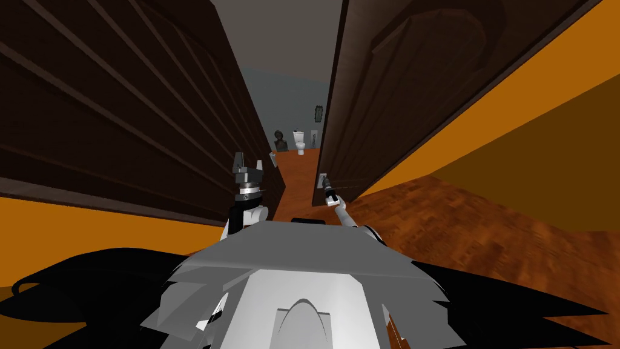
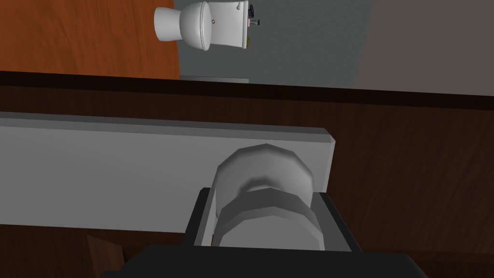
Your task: Push the door open
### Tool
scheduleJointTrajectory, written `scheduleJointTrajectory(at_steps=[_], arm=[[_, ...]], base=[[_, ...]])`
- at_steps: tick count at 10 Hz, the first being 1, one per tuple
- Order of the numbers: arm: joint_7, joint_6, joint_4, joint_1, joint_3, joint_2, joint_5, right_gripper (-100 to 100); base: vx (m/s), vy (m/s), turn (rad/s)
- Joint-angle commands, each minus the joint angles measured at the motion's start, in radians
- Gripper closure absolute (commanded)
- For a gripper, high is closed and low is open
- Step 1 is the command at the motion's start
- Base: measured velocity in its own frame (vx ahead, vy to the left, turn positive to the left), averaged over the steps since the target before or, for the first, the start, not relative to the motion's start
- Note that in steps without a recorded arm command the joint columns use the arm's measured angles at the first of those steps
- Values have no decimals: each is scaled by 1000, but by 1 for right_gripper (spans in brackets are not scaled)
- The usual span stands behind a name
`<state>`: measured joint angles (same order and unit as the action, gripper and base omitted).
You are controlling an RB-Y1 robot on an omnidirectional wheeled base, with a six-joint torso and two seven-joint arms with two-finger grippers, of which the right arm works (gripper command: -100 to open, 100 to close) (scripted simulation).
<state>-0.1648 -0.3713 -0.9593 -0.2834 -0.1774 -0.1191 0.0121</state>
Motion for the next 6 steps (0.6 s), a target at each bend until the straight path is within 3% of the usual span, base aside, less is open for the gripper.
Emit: scheduleJointTrajectory(at_steps=[1,6], arm=[[11,-9,19,-17,30,-6,4,100],[47,-9,36,-24,94,7,9,100]], base=[[148,110,-98],[149,127,-84]])
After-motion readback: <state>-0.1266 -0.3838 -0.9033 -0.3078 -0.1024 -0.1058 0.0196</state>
